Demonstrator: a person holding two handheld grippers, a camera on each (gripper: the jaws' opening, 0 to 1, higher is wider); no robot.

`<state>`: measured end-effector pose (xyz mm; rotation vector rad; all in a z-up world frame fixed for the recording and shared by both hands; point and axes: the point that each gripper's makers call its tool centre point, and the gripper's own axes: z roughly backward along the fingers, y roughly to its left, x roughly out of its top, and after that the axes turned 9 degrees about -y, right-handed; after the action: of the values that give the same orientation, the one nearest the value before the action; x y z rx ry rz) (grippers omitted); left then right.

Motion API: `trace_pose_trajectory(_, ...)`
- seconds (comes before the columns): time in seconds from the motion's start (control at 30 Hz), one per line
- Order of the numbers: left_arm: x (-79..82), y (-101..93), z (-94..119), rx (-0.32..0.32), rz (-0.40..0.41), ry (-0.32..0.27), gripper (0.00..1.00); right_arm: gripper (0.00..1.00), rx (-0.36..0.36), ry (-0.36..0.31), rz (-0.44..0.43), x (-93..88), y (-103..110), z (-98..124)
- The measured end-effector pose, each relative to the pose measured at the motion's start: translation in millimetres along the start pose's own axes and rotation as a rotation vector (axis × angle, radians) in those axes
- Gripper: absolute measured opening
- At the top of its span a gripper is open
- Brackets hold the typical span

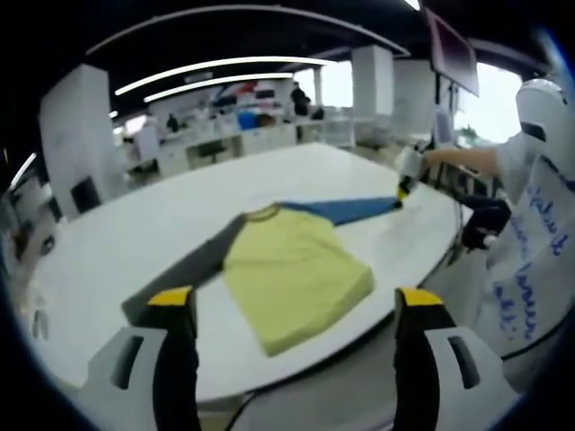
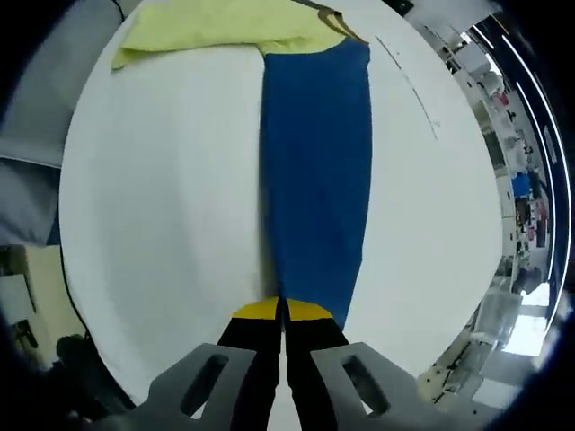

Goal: Fold the garment on the visible template until the final outline fits inside the template.

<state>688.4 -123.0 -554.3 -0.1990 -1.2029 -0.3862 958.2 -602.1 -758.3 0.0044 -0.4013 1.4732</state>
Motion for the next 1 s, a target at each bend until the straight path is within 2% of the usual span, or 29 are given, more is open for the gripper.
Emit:
trace_pose_trajectory(0.13, 0.1, 2.5, 1, 0.011, 0.002, 0.000, 0.86, 0.01, -0.020, -0.042, -0.129, 0.3, 0, -8)
trace_pose_trajectory(0.23, -0.9, 0.6, 0, 0.005, 0.005, 0.002, 0.86, 0.01, -0.030, -0.119, -0.275, 3.6, 3, -12)
trace_pose_trajectory(0.27, -1.6, 0.1, 0, 0.003, 0.004, 0.004, 0.86, 0.01, -0.044, -0.125, -0.324, 2.5, 5, -12)
trace_pose_trajectory(0.3, -2.2, -0.3, -1, 0.001, 0.005, 0.006, 0.86, 0.01, -0.038, -0.123, -0.331, 0.1, 7, -12)
trace_pose_trajectory(0.43, -2.5, -0.9, -1, -0.001, 0.005, 0.009, 0.86, 0.01, 0.005, -0.049, -0.263, -16.7, 26, -10)
trace_pose_trajectory(0.53, -2.4, -0.8, -2, -0.003, 0.005, 0.011, 0.86, 0.01, -0.005, -0.099, -0.317, -11.7, 29, -8)
trace_pose_trajectory(0.73, -1.6, -2.3, -4, -0.011, 0.000, 0.014, 0.86, 0.02, -0.005, -0.105, -0.314, -14.0, 31, -6)
trace_pose_trajectory(1.0, -5.1, -4.3, -4, -0.017, 0.011, 0.023, 0.87, 0.03, -0.021, -0.105, -0.353, -21.0, 30, -9)
